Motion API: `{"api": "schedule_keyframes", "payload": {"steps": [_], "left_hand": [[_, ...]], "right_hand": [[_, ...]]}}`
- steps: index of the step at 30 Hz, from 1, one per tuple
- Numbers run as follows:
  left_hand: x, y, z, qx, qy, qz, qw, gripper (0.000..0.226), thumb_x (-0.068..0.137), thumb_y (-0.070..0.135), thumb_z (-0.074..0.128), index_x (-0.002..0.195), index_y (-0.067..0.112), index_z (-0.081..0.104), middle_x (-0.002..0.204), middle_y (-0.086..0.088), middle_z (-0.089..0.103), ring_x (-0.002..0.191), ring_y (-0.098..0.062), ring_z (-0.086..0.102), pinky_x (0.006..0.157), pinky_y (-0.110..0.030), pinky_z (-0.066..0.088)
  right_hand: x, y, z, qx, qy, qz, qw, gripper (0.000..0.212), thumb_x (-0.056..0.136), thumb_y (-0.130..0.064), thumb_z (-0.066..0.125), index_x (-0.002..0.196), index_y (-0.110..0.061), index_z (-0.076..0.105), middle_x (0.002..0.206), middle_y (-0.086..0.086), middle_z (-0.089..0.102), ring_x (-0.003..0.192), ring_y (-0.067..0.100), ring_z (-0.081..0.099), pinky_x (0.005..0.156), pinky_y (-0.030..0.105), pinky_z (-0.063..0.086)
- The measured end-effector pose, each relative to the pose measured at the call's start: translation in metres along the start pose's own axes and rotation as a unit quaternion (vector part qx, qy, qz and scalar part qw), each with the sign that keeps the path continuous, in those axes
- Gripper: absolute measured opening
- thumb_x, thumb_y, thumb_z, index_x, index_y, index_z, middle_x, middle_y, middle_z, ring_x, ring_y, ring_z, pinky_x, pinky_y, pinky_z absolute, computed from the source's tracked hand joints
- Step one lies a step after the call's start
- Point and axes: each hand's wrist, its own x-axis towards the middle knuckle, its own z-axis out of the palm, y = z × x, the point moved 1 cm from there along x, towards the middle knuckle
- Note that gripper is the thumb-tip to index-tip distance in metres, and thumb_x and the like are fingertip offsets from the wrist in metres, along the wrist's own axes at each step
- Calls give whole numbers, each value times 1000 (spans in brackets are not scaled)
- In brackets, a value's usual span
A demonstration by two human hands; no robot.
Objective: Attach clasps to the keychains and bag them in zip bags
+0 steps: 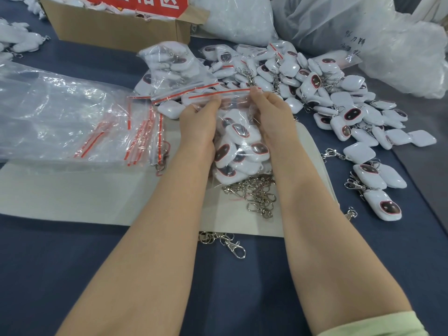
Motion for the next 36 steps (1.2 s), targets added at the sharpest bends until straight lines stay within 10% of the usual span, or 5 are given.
{"api": "schedule_keyframes", "payload": {"steps": [7,13,17,36], "left_hand": [[1,-1,0,-1,1,-6,1000,7,85,12,68,89,8,63,94,-16,71,86,-32,70,76,-45,59],[4,-2,0,2,-20,1,1000,10,84,13,68,93,9,65,86,-10,72,81,-27,71,74,-40,59],[7,-4,-1,9,-27,-4,1000,22,82,13,71,102,5,67,76,-7,73,66,-21,71,59,-30,56],[9,-5,-3,8,-31,0,999,7,84,20,69,86,15,64,73,-6,74,72,-25,72,72,-41,59]], "right_hand": [[-6,-5,-1,-55,-15,17,998,28,93,-30,62,85,-4,67,55,-1,53,41,3,41,48,16,39],[-8,-5,3,1,-49,42,998,11,90,-12,64,80,-8,64,84,16,65,79,26,59,87,48,51],[-6,-2,3,-5,-56,30,998,16,91,-14,64,76,-10,66,76,10,70,70,24,65,80,42,55],[-11,-5,3,11,-76,45,996,39,89,-6,64,52,-16,67,54,2,66,48,14,61,52,25,51]]}}
